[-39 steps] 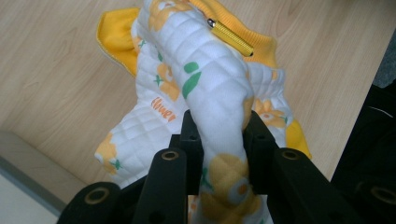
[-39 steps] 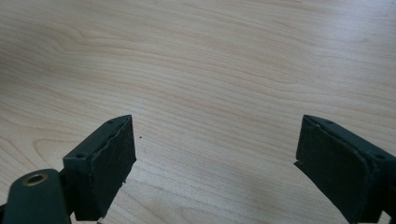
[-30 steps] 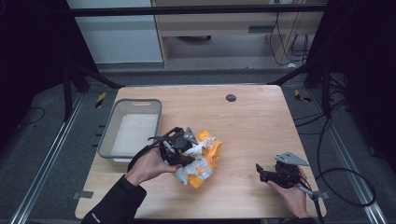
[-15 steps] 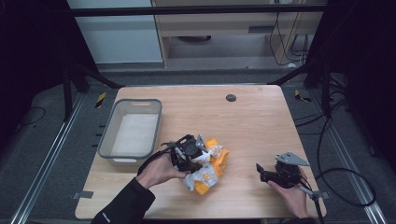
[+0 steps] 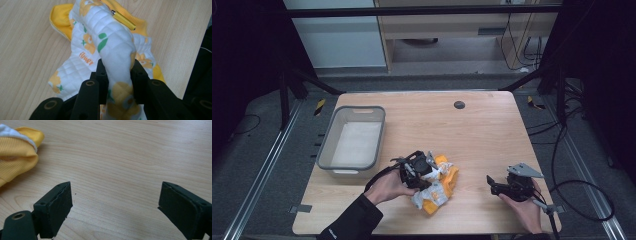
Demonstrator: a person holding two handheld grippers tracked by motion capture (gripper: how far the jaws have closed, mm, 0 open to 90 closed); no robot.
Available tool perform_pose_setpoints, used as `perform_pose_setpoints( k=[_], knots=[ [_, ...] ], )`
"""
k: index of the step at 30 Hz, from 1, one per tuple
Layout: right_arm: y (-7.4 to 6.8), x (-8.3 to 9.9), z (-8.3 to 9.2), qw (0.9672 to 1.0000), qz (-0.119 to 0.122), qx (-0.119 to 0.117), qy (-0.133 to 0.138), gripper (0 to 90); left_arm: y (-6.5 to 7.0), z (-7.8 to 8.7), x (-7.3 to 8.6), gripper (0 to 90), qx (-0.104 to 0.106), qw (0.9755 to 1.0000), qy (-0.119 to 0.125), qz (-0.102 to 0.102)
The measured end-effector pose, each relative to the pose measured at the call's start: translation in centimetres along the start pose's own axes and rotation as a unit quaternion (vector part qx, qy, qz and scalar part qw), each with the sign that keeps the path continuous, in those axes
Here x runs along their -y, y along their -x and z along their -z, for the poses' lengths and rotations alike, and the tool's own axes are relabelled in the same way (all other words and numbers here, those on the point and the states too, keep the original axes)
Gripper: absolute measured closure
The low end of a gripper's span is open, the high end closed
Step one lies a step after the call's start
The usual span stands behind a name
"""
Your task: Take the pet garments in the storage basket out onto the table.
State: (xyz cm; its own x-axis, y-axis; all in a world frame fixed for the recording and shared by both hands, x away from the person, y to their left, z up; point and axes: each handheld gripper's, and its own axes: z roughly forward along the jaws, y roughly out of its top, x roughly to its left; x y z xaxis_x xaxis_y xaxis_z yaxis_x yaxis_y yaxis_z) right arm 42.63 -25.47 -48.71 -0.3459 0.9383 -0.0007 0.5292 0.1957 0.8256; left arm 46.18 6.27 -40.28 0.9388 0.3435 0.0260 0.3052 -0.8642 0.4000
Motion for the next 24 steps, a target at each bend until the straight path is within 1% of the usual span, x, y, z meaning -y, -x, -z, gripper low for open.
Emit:
perform_pose_setpoints(
  k=[2, 5, 9, 10, 16, 17, 18, 19, 22, 24],
  knots=[
    [0.0, 0.0, 0.0, 1.0000, 0.001, 0.000, -0.001, 11.6, 0.1, -0.5, 0.1, 72.0, 0.002, 1.0000, -0.006, 0.001],
    [0.0, 0.0, 0.0, 1.0000, 0.001, 0.000, -0.002, 11.6, 0.2, -1.0, 0.3, 69.8, 0.008, 1.0000, -0.006, 0.002],
    [0.0, 0.0, -0.1, 1.0000, 0.001, 0.000, -0.002, 11.6, 0.2, -1.4, 0.4, 64.8, 0.009, 0.9999, -0.010, 0.003],
    [0.0, 0.0, -0.1, 1.0000, 0.001, 0.000, -0.002, 11.6, 0.2, -1.4, 0.5, 64.8, 0.009, 0.9999, -0.010, 0.004],
    [0.0, 0.0, -0.1, 1.0000, 0.001, 0.000, -0.003, 11.4, 0.1, -1.6, 0.7, 50.0, 0.011, 0.9999, -0.007, 0.006],
    [0.0, 0.0, -0.1, 1.0000, 0.001, 0.000, -0.003, 11.4, 0.0, -1.8, 0.8, 47.6, 0.009, 0.9999, -0.006, 0.002],
    [0.0, 0.0, -0.1, 1.0000, 0.001, 0.000, -0.003, 11.4, 0.0, -1.8, 0.8, 45.6, 0.009, 0.9999, -0.006, 0.002],
    [0.0, 0.0, -0.1, 1.0000, 0.001, -0.001, -0.003, 11.3, 0.1, -1.9, 1.0, 41.9, 0.011, 0.9999, -0.001, 0.003],
    [0.0, 0.0, -0.1, 1.0000, 0.001, -0.001, -0.004, 11.4, 0.1, -1.9, 1.1, 35.3, 0.010, 0.9999, 0.001, 0.002],
    [0.0, 0.0, -0.1, 1.0000, 0.001, -0.001, -0.004, 11.3, 0.0, -1.7, 1.3, 30.5, 0.004, 0.9999, 0.009, 0.005]
  ],
)
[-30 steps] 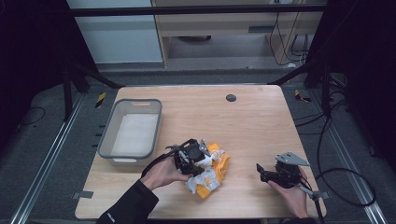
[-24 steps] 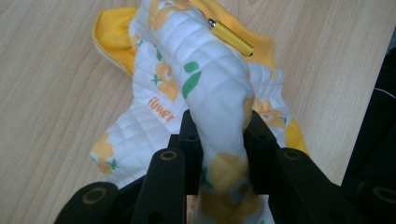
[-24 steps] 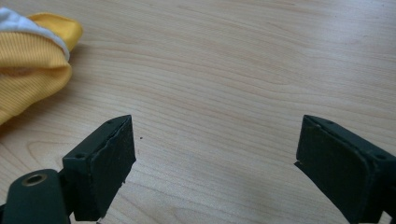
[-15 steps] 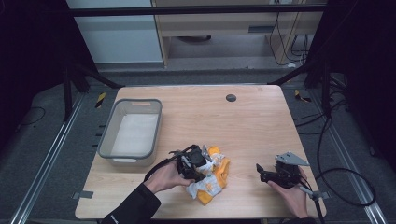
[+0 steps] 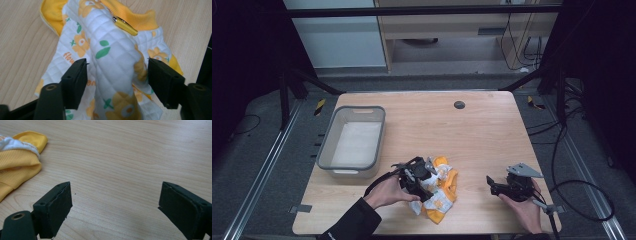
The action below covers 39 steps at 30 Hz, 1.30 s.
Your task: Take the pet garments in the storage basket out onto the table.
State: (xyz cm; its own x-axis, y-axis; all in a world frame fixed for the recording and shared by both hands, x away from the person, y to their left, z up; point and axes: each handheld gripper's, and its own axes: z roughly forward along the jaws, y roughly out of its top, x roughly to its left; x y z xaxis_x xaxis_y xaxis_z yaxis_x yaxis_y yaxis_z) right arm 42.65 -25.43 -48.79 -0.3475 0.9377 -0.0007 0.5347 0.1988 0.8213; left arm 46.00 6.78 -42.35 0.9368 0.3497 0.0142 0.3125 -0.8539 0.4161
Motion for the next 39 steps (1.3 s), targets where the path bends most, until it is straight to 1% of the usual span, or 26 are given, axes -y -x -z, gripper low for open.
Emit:
perform_pose_setpoints(
  k=[1, 4, 6, 9, 10, 12, 13, 15, 16, 17, 19, 20, 23, 24, 25, 26, 27, 28, 29, 30, 33, 34, 36, 37, 38, 39],
  knots=[
    [0.0, 0.0, 0.0, 1.0000, 0.000, 0.000, 0.000, 11.3, 0.0, 0.1, 0.1, 29.3, -0.001, 1.0000, 0.006, 0.005],
    [0.0, 0.0, 0.0, 1.0000, 0.000, 0.000, 0.001, 11.2, -0.1, 0.5, 0.2, 27.1, -0.007, 0.9999, 0.012, 0.004],
    [0.0, 0.0, 0.0, 1.0000, 0.000, 0.000, 0.001, 11.0, -0.1, 1.0, 0.5, 24.8, -0.006, 0.9996, 0.025, 0.005],
    [0.0, 0.0, 0.0, 1.0000, 0.000, 0.001, 0.000, 10.8, -0.2, 1.5, 0.9, 23.6, -0.005, 0.9992, 0.039, 0.009],
    [0.0, 0.0, 0.0, 1.0000, 0.000, 0.001, 0.000, 10.8, -0.2, 1.5, 0.9, 23.2, -0.005, 0.9992, 0.039, 0.009],
    [0.0, 0.0, 0.0, 1.0000, 0.000, 0.001, 0.000, 10.7, -0.2, 1.9, 1.2, 23.1, -0.008, 0.9986, 0.050, 0.015],
    [0.0, 0.0, 0.0, 1.0000, 0.000, 0.001, 0.000, 10.6, -0.4, 2.2, 1.5, 22.4, -0.008, 0.9975, 0.065, 0.027],
    [0.0, 0.0, 0.0, 1.0000, 0.000, 0.002, 0.000, 10.6, -0.5, 2.7, 2.0, 22.3, -0.008, 0.9954, 0.086, 0.042],
    [0.0, 0.0, 0.0, 1.0000, 0.000, 0.002, 0.000, 10.6, -0.5, 2.7, 2.0, 22.2, -0.008, 0.9954, 0.086, 0.042],
    [0.0, 0.0, 0.0, 1.0000, 0.000, 0.002, -0.001, 10.5, -0.6, 3.0, 2.4, 22.1, -0.016, 0.9939, 0.099, 0.047],
    [0.0, 0.0, -0.1, 1.0000, 0.000, 0.002, -0.001, 10.5, -0.6, 3.3, 2.9, 21.7, -0.028, 0.9922, 0.110, 0.052],
    [0.0, 0.0, -0.1, 1.0000, 0.000, 0.002, -0.001, 10.5, -0.6, 3.5, 3.2, 21.7, -0.030, 0.9911, 0.117, 0.055],
    [0.0, 0.0, -0.1, 1.0000, 0.000, 0.002, -0.001, 10.4, -0.7, 4.0, 4.1, 21.8, -0.035, 0.9860, 0.148, 0.069],
    [0.0, 0.0, -0.1, 1.0000, 0.000, 0.002, -0.001, 10.4, -0.7, 4.0, 4.1, 22.1, -0.035, 0.9860, 0.148, 0.069],
    [0.0, 0.0, -0.1, 1.0000, 0.000, 0.002, -0.001, 10.4, -0.7, 4.3, 4.7, 22.3, -0.043, 0.9831, 0.162, 0.073],
    [0.0, 0.0, -0.1, 1.0000, 0.000, 0.002, -0.001, 10.4, -0.7, 4.3, 4.7, 22.4, -0.043, 0.9831, 0.162, 0.073],
    [0.0, 0.0, -0.1, 1.0000, 0.000, 0.002, -0.002, 10.4, -0.7, 4.5, 5.5, 22.5, -0.051, 0.9790, 0.179, 0.082],
    [0.0, 0.0, -0.1, 1.0000, 0.000, 0.002, -0.002, 10.4, -0.7, 4.5, 5.5, 22.7, -0.051, 0.9790, 0.179, 0.082],
    [0.0, 0.0, -0.1, 1.0000, 0.000, 0.002, -0.002, 10.4, -0.8, 4.6, 5.9, 22.7, -0.054, 0.9766, 0.188, 0.089],
    [0.0, 0.0, -0.1, 1.0000, -0.001, 0.002, -0.002, 10.4, -0.9, 4.7, 6.4, 22.7, -0.061, 0.9733, 0.198, 0.100],
    [0.1, 0.0, -0.1, 1.0000, -0.002, 0.003, -0.001, 10.3, -1.1, 4.8, 7.8, 23.4, -0.073, 0.9671, 0.213, 0.118],
    [0.1, 0.0, -0.1, 1.0000, -0.001, 0.003, -0.001, 10.3, -1.2, 4.8, 8.3, 23.6, -0.078, 0.9647, 0.220, 0.123],
    [0.0, 0.0, -0.1, 1.0000, -0.001, 0.003, -0.001, 10.3, -1.4, 4.8, 9.3, 24.4, -0.086, 0.9585, 0.235, 0.138],
    [0.0, 0.0, -0.1, 1.0000, -0.001, 0.003, -0.001, 10.3, -1.5, 4.7, 9.8, 24.6, -0.090, 0.9548, 0.243, 0.146],
    [0.0, 0.0, -0.1, 1.0000, -0.001, 0.003, -0.001, 10.2, -1.6, 4.7, 10.4, 24.9, -0.093, 0.9505, 0.252, 0.156],
    [0.0, 0.0, 0.0, 1.0000, -0.003, 0.002, -0.003, 10.3, -1.7, 4.6, 10.9, 25.6, -0.097, 0.9472, 0.257, 0.166]
  ],
)
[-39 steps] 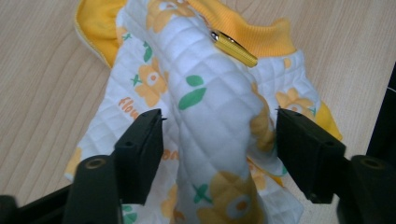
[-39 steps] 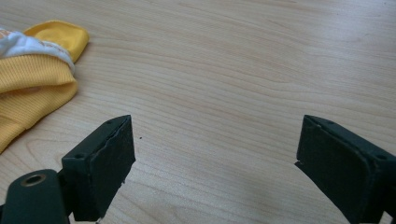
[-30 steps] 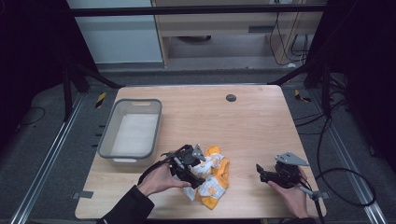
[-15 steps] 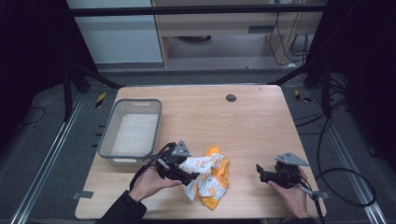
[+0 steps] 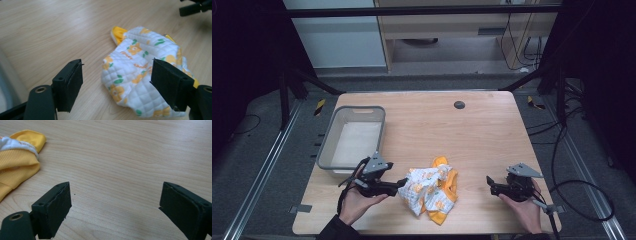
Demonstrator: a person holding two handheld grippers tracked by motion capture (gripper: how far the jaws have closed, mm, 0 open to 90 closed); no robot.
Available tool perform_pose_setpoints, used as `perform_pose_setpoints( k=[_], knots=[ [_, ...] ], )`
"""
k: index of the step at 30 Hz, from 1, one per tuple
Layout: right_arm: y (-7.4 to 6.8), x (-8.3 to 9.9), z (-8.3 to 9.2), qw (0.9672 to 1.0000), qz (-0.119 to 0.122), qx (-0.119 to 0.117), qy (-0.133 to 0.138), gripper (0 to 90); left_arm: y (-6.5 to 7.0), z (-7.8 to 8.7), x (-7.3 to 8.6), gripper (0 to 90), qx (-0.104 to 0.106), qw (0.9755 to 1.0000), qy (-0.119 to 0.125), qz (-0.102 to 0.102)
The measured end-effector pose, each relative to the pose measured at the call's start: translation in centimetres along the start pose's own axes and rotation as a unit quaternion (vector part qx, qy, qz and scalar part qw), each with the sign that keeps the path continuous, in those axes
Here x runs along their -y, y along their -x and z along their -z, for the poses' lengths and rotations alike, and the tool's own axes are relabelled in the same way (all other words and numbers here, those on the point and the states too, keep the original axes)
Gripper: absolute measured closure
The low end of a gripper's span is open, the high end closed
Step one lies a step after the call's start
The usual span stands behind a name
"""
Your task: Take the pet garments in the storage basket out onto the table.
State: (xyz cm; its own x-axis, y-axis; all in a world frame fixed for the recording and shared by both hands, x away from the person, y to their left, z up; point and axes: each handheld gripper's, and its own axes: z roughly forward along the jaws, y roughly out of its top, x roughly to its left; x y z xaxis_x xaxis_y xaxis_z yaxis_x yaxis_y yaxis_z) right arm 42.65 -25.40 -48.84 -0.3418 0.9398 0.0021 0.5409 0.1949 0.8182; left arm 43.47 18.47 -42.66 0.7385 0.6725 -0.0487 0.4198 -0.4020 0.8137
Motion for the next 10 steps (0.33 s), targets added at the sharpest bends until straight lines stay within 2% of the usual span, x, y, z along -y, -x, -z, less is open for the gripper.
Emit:
perform_pose_setpoints(
  k=[2, 3, 7, 10],
  knots=[
    [0.0, 0.0, 0.0, 1.0000, 0.001, 0.001, 0.000, 10.2, -0.5, 0.4, 1.0, 27.2, -0.015, 0.9998, 0.004, 0.013],
    [0.0, 0.0, 0.0, 1.0000, 0.001, 0.001, 0.000, 10.2, -0.5, 0.4, 1.0, 27.5, -0.015, 0.9998, 0.004, 0.013],
    [0.0, 0.0, -0.1, 1.0000, 0.004, 0.004, 0.001, 10.0, -0.9, 1.0, 2.4, 28.0, -0.046, 0.9985, 0.013, 0.026],
    [0.0, 0.0, -0.1, 1.0000, 0.005, 0.005, 0.000, 9.9, -1.0, 1.4, 3.6, 28.1, -0.060, 0.9975, 0.017, 0.034]
  ],
)
